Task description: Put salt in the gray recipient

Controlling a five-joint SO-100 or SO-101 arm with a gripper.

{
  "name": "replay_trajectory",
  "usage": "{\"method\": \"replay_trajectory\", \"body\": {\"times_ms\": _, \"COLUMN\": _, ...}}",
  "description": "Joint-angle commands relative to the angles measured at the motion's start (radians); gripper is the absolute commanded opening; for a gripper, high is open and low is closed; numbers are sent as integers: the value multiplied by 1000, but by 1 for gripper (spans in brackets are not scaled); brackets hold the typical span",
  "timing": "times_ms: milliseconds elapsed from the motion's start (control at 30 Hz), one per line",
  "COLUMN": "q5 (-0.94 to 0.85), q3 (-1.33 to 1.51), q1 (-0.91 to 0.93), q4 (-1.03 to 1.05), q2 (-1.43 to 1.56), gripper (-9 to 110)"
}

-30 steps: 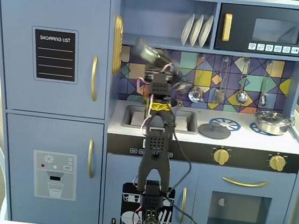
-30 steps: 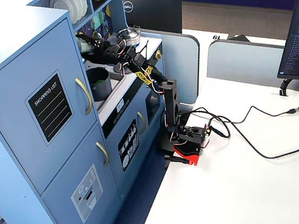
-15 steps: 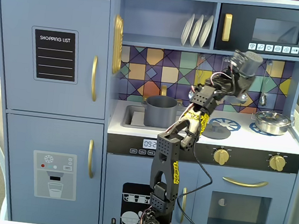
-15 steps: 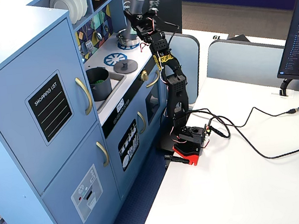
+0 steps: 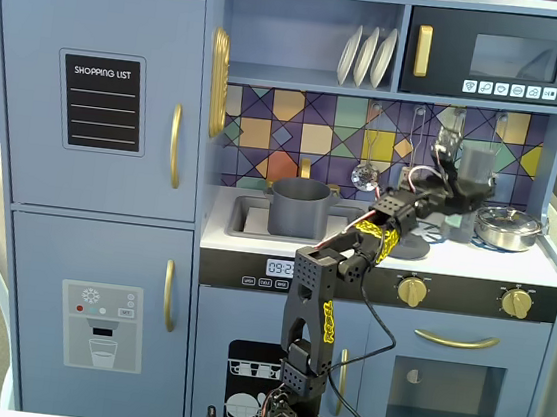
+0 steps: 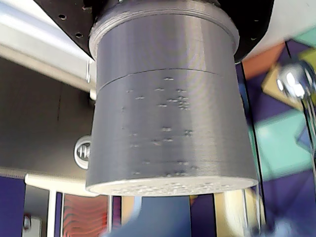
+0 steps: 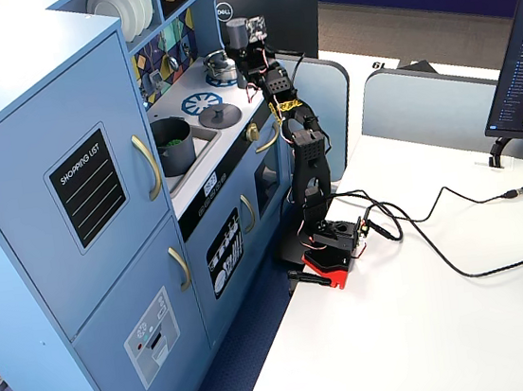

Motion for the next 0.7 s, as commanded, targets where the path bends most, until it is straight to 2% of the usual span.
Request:
{"method": "replay_trajectory", "body": {"times_ms": 0, "q5": -18, "q3": 18, "q1": 11, "q4": -118, "q2": -3, "gripper": 0}}
{"method": "replay_trajectory", "body": {"times_ms": 333, "q5": -74, "q3": 173, "q1": 21, "q4": -301, "q2": -12, "gripper": 0}}
{"method": "replay_trajectory", "body": {"times_ms": 533, "q5": -63, "q3": 310, "q1": 23, "q4": -454, "q2": 26, "gripper": 0}}
{"method": "replay_trajectory", "body": {"times_ms": 667, "q5": -52, "q3": 327, "q1": 23, "q4": -486, "q2": 28, "gripper": 0}}
